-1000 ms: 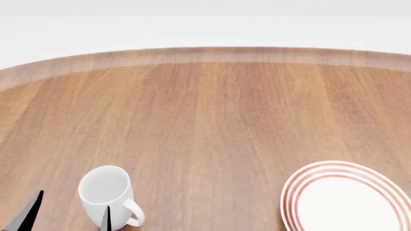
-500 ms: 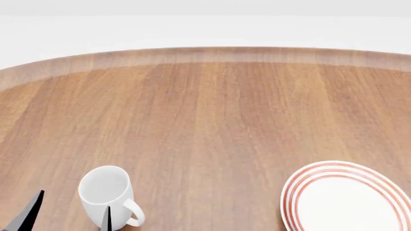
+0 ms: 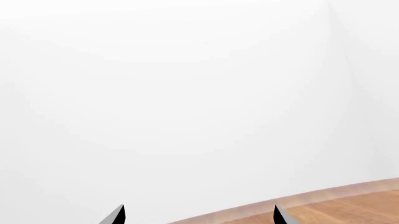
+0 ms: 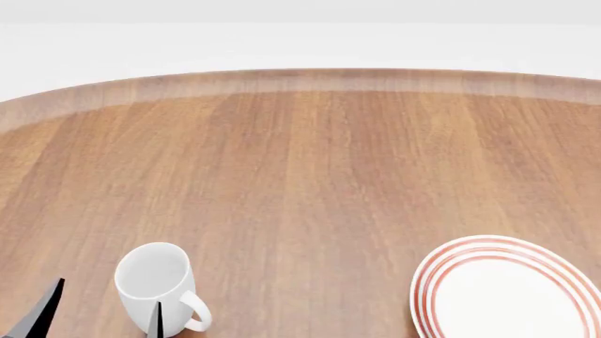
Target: Pick up the red mug and put it on the plate
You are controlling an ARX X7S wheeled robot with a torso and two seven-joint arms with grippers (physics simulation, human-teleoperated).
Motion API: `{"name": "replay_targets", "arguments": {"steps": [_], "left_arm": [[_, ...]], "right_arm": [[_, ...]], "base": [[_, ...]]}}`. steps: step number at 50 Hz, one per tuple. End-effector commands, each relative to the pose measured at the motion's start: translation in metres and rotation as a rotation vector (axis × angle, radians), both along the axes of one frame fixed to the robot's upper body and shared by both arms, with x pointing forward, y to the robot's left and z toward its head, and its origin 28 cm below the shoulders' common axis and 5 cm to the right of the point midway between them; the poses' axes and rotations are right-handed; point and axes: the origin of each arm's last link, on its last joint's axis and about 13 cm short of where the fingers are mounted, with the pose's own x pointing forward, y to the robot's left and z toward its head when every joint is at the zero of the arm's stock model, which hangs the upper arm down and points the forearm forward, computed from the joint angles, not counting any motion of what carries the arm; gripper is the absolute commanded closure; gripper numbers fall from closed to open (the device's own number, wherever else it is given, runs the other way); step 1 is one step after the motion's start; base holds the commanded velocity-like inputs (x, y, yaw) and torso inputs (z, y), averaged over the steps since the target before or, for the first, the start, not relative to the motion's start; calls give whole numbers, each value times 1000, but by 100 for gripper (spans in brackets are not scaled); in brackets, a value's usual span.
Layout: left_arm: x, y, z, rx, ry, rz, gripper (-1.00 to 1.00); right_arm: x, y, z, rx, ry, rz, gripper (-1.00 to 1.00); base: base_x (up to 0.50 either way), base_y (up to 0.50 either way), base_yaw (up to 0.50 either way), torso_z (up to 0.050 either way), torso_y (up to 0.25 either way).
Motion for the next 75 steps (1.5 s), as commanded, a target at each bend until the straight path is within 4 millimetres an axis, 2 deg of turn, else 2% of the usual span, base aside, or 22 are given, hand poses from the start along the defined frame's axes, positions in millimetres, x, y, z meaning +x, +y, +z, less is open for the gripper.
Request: {"name": "replay_targets", "arguments": {"steps": [1,7,8,36,40,41,51,67,75], "left_arm": [[0,0,0,1,-3,0,-100],[0,0,0,1,-5,0,-100],[0,0,0,2,-5,0,-100],[0,0,0,3,-7,0,-100],[0,0,0,3,-5,1,-100],[0,0,0,3,-5,-2,-100],[0,0,0,2,-6,-2,-100],[0,0,0,-7,-7,-4,-100],[0,0,0,-4,-8,-5,-100]], "right_arm": [[-1,0,1,0,-2,-4,-100],[0,0,2,-1,-5,-5,-100],[0,0,1,-4,-5,-7,100],[1,-2,2,-10,-5,-16,100],[4,-1,14,-11,-30,-20,100],[5,0,29,-8,-65,-21,100],[19,5,88,-5,-187,-28,100],[40,4,134,-19,-245,-109,100],[50,-2,147,9,-235,-158,100]], "base": [[0,0,0,0,0],[0,0,0,0,0],[0,0,0,0,0],[0,0,0,0,0],[0,0,0,0,0],[0,0,0,0,0],[0,0,0,0,0],[0,0,0,0,0],[0,0,0,0,0]]}}
